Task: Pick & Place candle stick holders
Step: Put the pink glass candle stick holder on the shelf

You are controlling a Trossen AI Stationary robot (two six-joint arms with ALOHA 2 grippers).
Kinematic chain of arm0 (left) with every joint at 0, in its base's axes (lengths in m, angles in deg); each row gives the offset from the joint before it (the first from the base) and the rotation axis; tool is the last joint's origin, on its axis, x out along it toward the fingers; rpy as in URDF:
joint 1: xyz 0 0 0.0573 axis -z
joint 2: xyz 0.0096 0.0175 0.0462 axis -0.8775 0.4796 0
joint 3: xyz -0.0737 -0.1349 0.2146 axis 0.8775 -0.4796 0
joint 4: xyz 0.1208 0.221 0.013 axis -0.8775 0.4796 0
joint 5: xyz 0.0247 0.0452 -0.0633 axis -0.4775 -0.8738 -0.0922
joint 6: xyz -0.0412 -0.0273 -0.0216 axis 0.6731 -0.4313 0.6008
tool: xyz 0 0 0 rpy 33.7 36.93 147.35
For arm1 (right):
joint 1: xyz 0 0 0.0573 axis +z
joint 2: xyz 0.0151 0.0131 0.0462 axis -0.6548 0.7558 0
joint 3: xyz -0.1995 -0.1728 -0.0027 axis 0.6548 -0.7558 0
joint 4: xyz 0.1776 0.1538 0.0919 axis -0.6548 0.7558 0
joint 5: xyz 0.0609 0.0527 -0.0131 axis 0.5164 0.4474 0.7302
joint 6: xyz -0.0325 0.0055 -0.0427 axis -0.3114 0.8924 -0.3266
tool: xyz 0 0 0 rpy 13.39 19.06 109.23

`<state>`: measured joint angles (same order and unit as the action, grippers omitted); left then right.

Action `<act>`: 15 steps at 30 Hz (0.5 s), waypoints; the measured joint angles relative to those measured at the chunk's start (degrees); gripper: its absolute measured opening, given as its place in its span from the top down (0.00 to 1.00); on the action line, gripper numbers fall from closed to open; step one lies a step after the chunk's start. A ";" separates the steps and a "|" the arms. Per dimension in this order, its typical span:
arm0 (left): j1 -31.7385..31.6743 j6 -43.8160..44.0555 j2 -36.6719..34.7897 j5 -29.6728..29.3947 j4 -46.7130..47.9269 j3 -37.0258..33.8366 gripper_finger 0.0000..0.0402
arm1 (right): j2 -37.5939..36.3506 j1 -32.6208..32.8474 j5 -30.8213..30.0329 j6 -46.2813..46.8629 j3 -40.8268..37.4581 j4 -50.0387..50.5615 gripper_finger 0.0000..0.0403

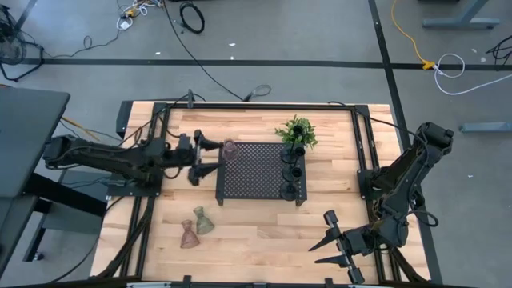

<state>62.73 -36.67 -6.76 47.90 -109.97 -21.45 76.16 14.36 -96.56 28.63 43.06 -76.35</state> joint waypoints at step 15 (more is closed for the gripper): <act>16.55 37.13 -7.93 13.55 30.35 0.00 0.17 | 0.00 0.02 -0.02 0.08 0.00 0.02 0.68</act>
<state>79.28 0.45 -14.69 61.46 -79.63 -21.45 76.16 14.38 -96.58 28.71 43.06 -76.32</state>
